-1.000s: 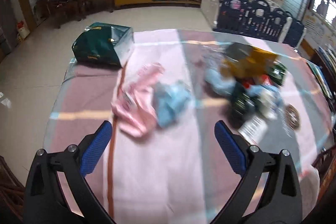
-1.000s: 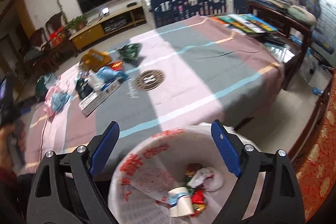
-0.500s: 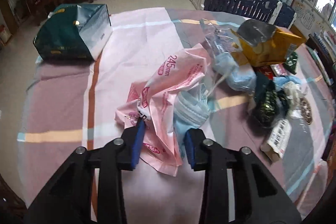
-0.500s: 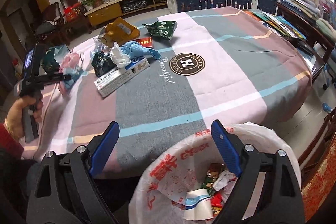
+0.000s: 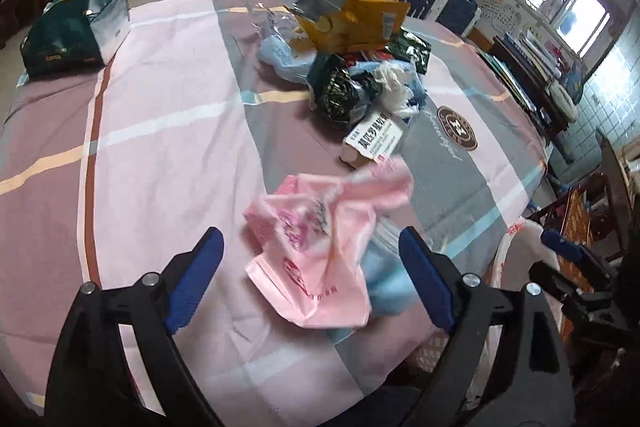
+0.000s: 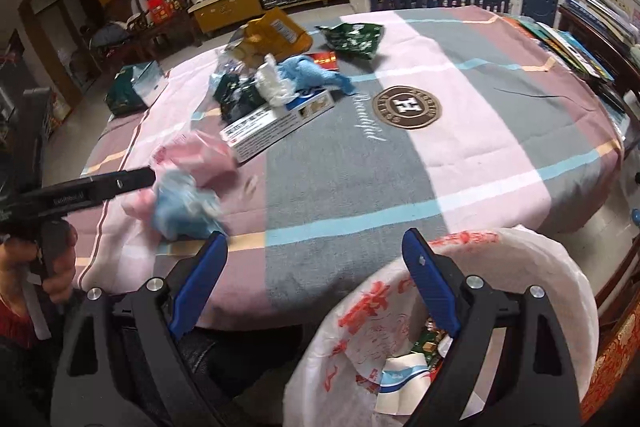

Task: Collect trash
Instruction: 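Grasp the pink plastic bag with the left tool, then grasp the blue face mask with the right tool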

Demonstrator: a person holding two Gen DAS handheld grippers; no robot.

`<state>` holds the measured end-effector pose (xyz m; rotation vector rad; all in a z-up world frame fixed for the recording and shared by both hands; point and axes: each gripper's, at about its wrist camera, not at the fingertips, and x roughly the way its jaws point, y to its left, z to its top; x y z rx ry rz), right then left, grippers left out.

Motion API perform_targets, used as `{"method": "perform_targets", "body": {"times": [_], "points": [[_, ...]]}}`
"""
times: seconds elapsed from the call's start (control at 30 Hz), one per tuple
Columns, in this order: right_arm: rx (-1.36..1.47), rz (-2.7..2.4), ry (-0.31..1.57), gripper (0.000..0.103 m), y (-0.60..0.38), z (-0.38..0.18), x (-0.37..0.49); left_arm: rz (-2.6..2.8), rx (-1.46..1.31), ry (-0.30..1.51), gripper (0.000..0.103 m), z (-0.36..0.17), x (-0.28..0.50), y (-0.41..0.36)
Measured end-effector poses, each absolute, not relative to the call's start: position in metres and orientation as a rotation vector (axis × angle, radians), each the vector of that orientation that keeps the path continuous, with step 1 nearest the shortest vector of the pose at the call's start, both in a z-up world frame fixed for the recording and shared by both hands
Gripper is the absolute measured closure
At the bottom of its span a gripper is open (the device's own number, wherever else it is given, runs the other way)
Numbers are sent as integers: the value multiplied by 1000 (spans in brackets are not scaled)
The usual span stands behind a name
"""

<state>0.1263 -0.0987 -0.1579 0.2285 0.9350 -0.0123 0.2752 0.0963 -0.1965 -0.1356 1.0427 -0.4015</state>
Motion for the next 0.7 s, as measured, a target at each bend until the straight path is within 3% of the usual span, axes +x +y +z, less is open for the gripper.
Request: {"method": "perform_targets", "body": {"times": [0.23,0.53,0.57,0.6,0.7], "points": [[225,130,964,16,-68,-171,149,-285,-349,1058,11,-203,289,155],[173,305,1094,17,-5,-210,174,-289,-373,1073,11,-210,293,154],[149,299,1095,22,0,-213,173,-295,-367,1072,11,-209,292,153],[133,305,1095,39,4,-215,172,-300,-362,1071,11,-208,292,152],[100,298,1081,66,7,-212,169,-324,-318,1054,11,-204,290,142]]}}
